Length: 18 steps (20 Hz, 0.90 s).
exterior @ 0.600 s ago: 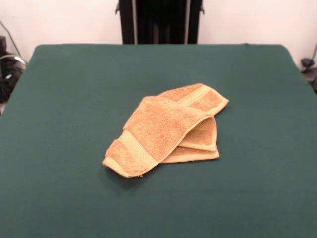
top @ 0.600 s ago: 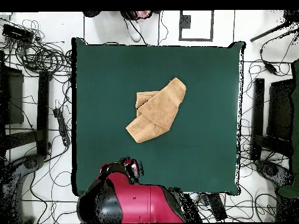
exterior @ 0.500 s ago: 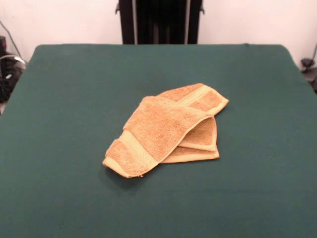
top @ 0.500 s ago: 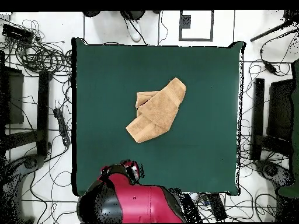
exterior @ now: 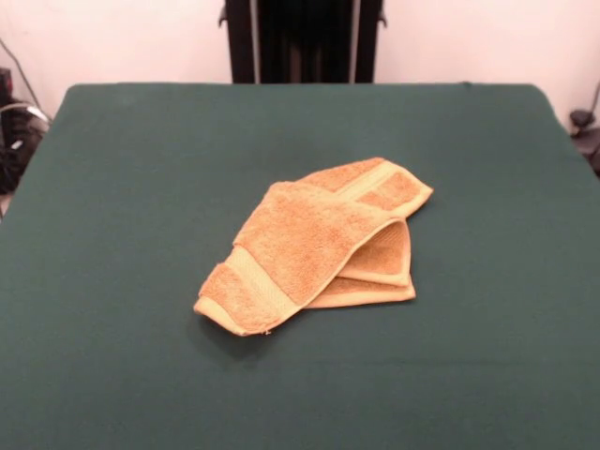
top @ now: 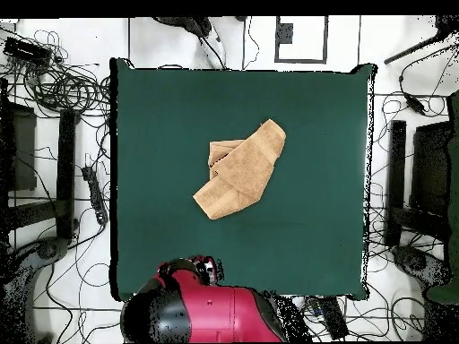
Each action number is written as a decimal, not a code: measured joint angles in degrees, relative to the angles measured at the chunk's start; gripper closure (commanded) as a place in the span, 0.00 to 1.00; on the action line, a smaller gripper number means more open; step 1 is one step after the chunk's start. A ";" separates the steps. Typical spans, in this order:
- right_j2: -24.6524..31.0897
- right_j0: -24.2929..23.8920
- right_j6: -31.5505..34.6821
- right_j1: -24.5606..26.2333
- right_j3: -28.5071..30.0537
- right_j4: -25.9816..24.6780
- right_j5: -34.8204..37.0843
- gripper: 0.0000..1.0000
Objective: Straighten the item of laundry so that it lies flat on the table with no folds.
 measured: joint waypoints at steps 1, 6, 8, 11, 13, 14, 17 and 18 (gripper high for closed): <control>0.00 -0.06 0.00 -0.07 0.00 0.15 0.00 1.00; 0.00 -0.53 0.00 -1.14 0.01 1.81 0.00 1.00; 0.31 -0.90 0.00 -1.70 0.13 2.80 0.01 1.00; 1.57 -1.89 0.00 -2.16 0.41 3.11 -0.31 1.00; 2.06 -1.92 0.00 -1.64 0.44 2.21 -1.74 1.00; 2.26 -1.90 0.00 -0.83 0.48 1.39 -3.32 1.00; 2.76 -1.90 0.00 2.20 0.52 -1.17 -8.18 1.00; 2.97 -1.83 0.00 3.91 0.50 -2.47 -10.16 1.00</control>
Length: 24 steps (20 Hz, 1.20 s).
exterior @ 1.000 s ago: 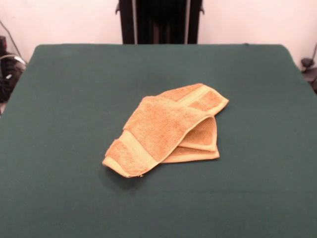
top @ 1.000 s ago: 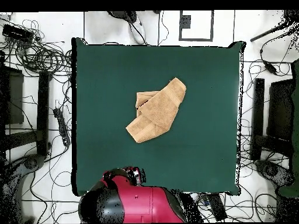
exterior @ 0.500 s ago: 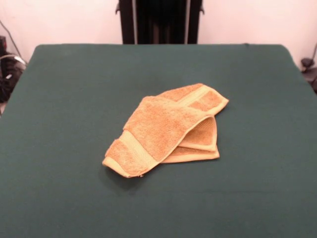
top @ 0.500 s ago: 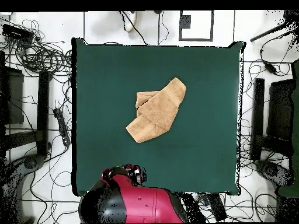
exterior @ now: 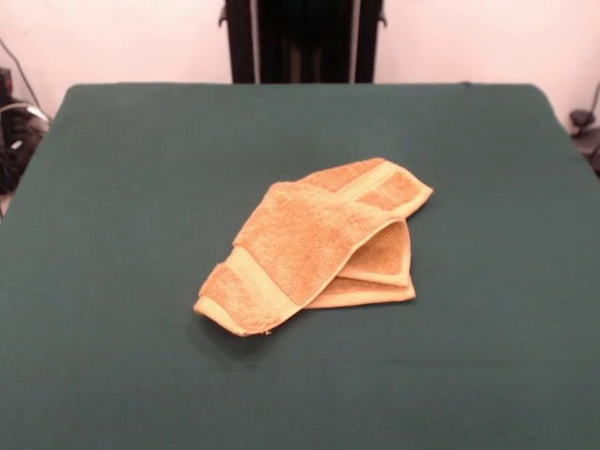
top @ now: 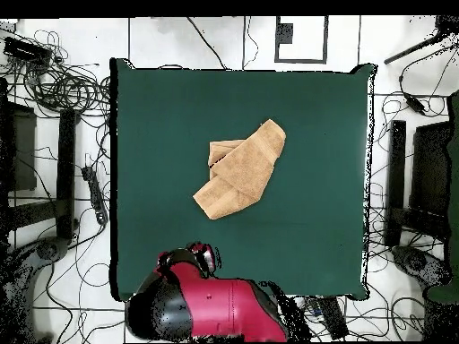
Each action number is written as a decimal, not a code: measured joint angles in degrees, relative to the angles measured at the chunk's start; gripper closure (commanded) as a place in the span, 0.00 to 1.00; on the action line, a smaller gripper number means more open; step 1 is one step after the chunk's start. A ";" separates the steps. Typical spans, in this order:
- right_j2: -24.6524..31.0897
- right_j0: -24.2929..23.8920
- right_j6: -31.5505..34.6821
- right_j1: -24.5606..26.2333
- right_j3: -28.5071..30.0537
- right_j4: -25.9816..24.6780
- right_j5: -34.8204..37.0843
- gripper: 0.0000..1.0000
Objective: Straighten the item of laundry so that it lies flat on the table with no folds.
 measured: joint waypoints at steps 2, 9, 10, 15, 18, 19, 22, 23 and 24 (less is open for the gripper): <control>0.07 0.53 0.00 3.12 -0.05 -2.17 -2.70 1.00; 0.65 3.55 0.00 11.11 -0.15 -4.44 -3.94 1.00; 1.00 3.60 0.00 11.37 -0.23 -3.64 -1.78 1.00; 1.79 3.80 0.00 10.55 -2.65 -1.15 14.84 1.00; 2.02 3.76 0.00 9.73 -5.61 -1.23 24.45 1.00; 2.15 3.62 0.00 9.59 -6.71 -1.21 26.73 1.00; 2.37 3.18 0.00 9.36 -10.19 -1.23 32.28 1.00; 2.38 3.12 0.00 9.26 -10.97 -1.21 33.07 1.00; 2.38 3.07 0.00 9.02 -11.81 -1.18 33.48 1.00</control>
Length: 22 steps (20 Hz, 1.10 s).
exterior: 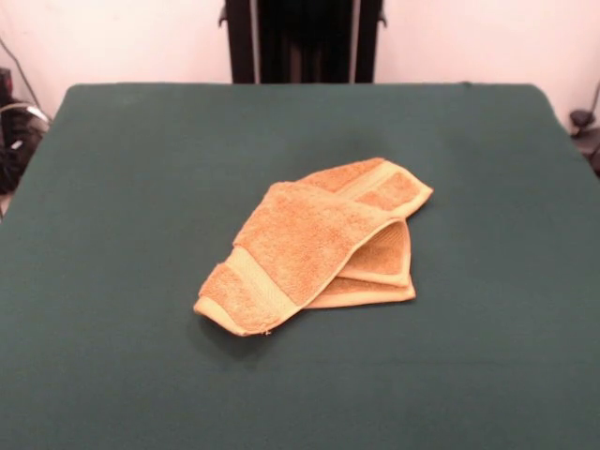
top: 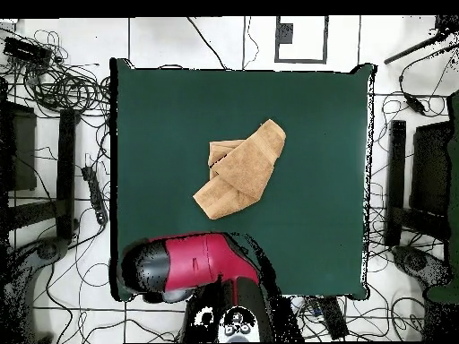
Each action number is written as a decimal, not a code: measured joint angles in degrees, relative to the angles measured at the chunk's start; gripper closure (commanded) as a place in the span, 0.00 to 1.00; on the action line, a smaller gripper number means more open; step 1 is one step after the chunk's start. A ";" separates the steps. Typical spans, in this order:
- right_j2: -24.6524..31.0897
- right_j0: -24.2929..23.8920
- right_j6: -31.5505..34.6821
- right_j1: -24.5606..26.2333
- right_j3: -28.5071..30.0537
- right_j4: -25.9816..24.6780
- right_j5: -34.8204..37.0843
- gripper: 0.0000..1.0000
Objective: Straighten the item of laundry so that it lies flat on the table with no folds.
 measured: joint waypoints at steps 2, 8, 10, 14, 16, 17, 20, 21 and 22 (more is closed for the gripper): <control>0.00 0.01 0.00 -0.65 -0.30 0.32 -0.92 1.00; 0.31 -0.22 0.00 -3.26 4.03 1.80 -14.09 1.00; 0.55 -0.54 0.00 -4.18 6.78 1.84 -20.74 1.00; 2.25 -2.65 0.00 -5.79 12.30 1.87 -30.91 1.00; 3.90 -4.80 0.00 -6.94 16.18 2.01 -35.86 1.00; 4.20 -5.20 0.00 -7.25 16.92 2.07 -36.41 1.00; 5.45 -6.99 0.00 -8.96 20.26 2.83 -36.93 1.00; 5.72 -7.38 0.00 -9.46 21.12 3.21 -36.86 1.00; 5.82 -7.51 0.00 -9.65 21.42 3.37 -36.83 1.00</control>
